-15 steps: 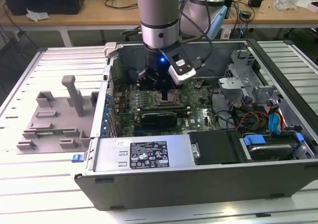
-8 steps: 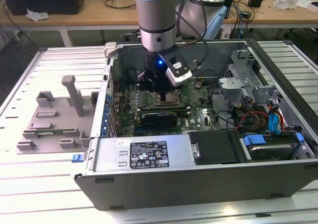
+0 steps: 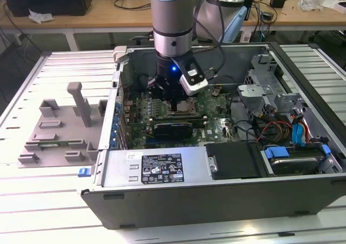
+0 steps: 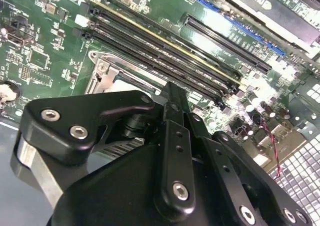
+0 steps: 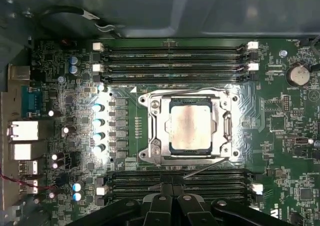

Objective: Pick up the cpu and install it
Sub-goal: 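Install the second cpu locking lever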

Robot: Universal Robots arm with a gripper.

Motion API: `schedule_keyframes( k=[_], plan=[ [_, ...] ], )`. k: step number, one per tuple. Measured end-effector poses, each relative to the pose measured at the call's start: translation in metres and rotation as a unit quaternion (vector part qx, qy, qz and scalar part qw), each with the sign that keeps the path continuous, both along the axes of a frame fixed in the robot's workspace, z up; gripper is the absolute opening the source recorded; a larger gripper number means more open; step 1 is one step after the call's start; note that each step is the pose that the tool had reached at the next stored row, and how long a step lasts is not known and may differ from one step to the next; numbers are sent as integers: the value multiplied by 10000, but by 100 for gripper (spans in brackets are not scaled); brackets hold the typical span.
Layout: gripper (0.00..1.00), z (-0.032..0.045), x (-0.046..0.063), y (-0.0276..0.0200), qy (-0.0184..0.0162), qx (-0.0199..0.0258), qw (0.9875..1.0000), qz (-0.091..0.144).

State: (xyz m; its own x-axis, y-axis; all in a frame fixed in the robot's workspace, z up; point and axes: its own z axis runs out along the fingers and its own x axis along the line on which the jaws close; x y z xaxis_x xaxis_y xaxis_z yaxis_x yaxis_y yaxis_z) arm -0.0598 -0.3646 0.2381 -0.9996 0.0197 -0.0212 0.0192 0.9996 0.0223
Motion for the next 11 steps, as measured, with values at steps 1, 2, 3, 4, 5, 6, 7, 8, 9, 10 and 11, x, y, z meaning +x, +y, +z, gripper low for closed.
schedule_keyframes(
  k=[1,2,3,4,5,6,7,8,9,10,11],
  plan=[
    [11,-20,-4,-1,0,17,10000,1],
    [11,-34,-7,-3,1,33,10000,2],
    [11,-46,-10,-5,1,46,10000,2],
    [11,-67,-17,-8,1,72,10000,3],
    [11,-83,-26,-12,1,100,10000,4],
    [11,-96,-37,-22,1,138,9999,7],
    [11,-112,-56,-49,0,203,9998,11],
    [11,-116,-58,-62,0,223,9998,13],
    [11,-118,-59,-71,1,235,9997,14],
    [11,-120,-59,-81,1,255,9997,14],
    [11,-122,-59,-92,0,273,9996,14]
  ],
)
